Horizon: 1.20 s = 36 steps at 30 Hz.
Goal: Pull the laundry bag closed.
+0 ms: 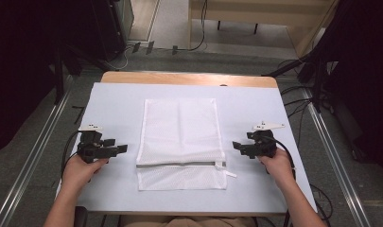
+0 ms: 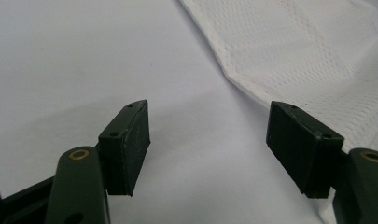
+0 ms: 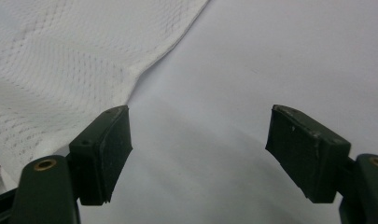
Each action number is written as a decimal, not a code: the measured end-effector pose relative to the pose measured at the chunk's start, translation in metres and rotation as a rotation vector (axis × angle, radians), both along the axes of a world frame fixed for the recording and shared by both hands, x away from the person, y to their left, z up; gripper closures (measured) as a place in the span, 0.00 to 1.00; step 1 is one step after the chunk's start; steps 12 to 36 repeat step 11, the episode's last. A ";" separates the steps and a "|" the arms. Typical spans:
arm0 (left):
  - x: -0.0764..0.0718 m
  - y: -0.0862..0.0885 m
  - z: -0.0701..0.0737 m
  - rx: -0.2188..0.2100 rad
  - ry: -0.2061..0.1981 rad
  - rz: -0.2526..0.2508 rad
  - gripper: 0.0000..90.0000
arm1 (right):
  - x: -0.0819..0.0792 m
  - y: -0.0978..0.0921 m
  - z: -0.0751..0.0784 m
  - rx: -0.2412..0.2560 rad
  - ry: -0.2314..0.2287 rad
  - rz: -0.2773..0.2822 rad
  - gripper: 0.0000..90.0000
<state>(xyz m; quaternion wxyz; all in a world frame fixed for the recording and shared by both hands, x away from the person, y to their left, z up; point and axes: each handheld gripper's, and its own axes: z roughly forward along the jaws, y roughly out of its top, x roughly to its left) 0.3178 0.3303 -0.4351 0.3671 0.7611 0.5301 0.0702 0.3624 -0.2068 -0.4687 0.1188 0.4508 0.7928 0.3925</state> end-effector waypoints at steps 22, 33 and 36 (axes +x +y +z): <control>0.001 0.000 -0.005 0.046 -0.020 0.032 0.29 | 0.001 -0.002 -0.001 -0.014 0.011 -0.011 0.25; 0.001 0.000 -0.005 0.046 -0.020 0.032 0.29 | 0.001 -0.002 -0.001 -0.014 0.011 -0.011 0.25; 0.001 0.000 -0.005 0.046 -0.020 0.032 0.29 | 0.001 -0.002 -0.001 -0.014 0.011 -0.011 0.25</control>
